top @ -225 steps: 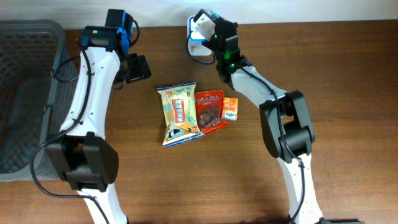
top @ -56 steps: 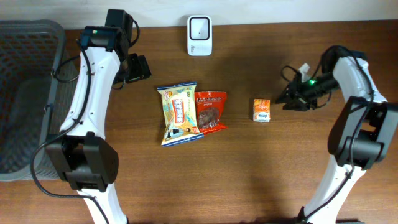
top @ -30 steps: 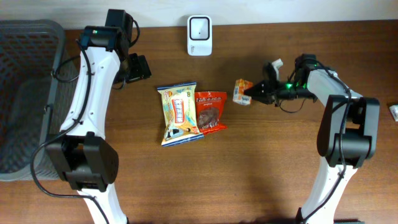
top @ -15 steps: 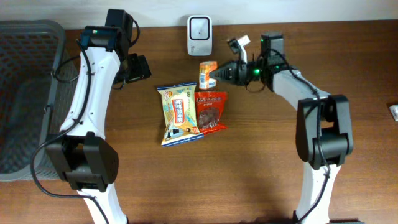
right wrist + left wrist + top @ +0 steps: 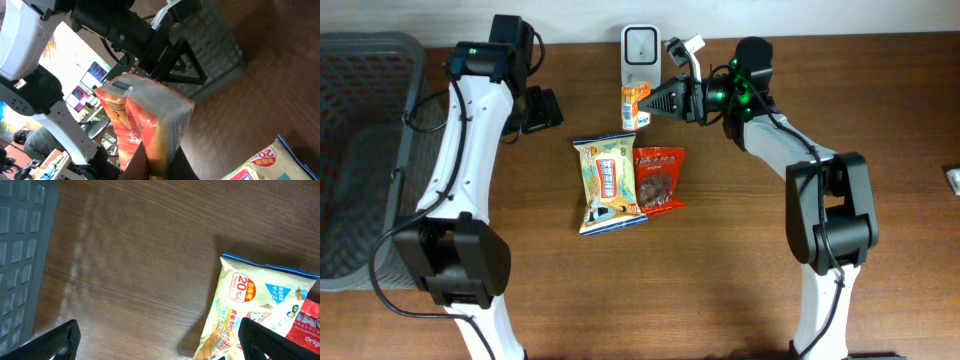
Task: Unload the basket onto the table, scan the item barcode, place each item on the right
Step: 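Lift the orange tissue pack and hold it under the white scanner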
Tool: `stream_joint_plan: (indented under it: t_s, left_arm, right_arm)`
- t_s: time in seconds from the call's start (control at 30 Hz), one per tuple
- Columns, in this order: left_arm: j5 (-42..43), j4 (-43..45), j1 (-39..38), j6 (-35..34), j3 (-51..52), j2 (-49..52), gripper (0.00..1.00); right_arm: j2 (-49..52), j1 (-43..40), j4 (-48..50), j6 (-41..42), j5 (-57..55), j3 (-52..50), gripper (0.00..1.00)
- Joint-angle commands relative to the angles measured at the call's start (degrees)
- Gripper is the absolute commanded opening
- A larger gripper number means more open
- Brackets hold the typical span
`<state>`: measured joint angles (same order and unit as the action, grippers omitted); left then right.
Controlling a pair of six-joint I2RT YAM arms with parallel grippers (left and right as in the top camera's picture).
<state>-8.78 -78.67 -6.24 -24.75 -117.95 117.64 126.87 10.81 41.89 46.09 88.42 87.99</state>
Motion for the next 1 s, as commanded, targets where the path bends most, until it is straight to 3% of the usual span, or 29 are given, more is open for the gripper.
stream_joint_plan:
  t_s: [0.0, 0.3, 0.47, 0.57, 0.63, 0.7, 0.8, 0.97]
  left_arm:
    - [0.22, -0.02, -0.02, -0.52, -0.02, 0.00, 0.99]
    - [0.22, -0.02, -0.02, -0.52, -0.02, 0.00, 0.99]
    - [0.22, -0.02, -0.02, -0.52, -0.02, 0.00, 0.99]
    - [0.22, -0.02, -0.02, -0.52, -0.02, 0.00, 0.99]
    - [0.22, -0.02, -0.02, -0.52, -0.02, 0.00, 0.99]
    - [0.22, -0.02, -0.02, -0.52, -0.02, 0.00, 0.99]
    - [0.22, -0.02, -0.02, -0.52, -0.02, 0.00, 0.99]
    - [0.22, -0.02, -0.02, -0.52, -0.02, 0.00, 0.99]
  right_arm:
    - [0.15, 0.02, 0.37, 0.55, 0.50, 0.48, 0.04]
    - [0.15, 0.02, 0.39, 3.74, -1.38, 0.48, 0.04]
    - [0.13, -0.24, 0.35, 10.43, -20.22, 1.22, 0.04]
    - [0.13, -0.28, 0.26, 7.65, -32.17, 1.66, 0.04]
    - [0.13, -0.33, -7.04, 3.23, -39.41, 2.84, 0.04]
    - [0.13, -0.33, -24.20, -7.52, -50.31, 6.03, 0.04]
    - [0.13, -0.33, -42.34, -18.29, -63.54, 10.19, 0.04]
    - [0.13, -0.26, -55.56, -25.83, -81.33, 17.97, 0.04]
